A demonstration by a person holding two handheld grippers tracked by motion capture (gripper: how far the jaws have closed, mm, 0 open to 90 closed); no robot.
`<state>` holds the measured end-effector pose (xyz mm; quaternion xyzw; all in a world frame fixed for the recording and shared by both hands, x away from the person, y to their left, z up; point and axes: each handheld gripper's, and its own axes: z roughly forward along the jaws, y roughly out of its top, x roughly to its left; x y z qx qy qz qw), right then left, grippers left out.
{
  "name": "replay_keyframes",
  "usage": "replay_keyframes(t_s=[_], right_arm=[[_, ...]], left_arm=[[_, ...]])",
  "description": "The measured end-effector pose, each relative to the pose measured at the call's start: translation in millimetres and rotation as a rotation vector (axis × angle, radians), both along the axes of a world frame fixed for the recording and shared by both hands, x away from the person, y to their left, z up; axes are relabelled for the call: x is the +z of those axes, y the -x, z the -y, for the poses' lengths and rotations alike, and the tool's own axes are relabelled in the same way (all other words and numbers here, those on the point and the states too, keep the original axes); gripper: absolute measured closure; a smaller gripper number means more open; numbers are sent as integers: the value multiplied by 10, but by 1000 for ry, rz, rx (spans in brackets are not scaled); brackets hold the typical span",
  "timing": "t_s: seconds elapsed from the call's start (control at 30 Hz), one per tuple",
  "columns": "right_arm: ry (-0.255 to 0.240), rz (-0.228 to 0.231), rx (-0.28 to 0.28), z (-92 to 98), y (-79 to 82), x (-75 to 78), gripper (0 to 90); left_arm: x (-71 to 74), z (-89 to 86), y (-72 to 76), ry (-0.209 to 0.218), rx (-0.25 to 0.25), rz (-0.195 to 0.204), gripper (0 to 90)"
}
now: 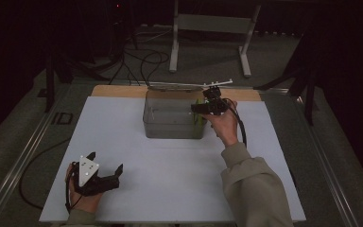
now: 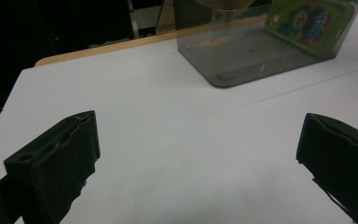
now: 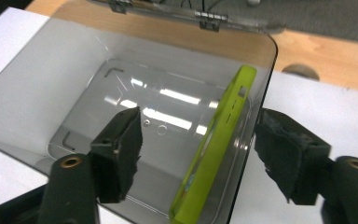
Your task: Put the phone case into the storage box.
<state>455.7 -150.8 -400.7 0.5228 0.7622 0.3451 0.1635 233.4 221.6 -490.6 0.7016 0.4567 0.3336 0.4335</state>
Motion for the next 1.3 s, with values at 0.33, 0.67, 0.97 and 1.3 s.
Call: replay_keyframes(t_s=[0.33, 0.67, 0.97, 1.3], right_arm=[[28, 190, 24, 120, 353, -64, 135], [47, 296, 25, 334, 763, -230, 111], [-5, 381, 16, 569, 1194, -327, 87], [45, 479, 31, 739, 1622, -333, 87]], left_arm=[[-2, -4, -3, 2, -3, -3, 3], [30, -22, -17, 20, -10, -4, 3], [89, -42, -32, 28, -21, 2, 2], [147, -77, -48, 49, -34, 21, 2]])
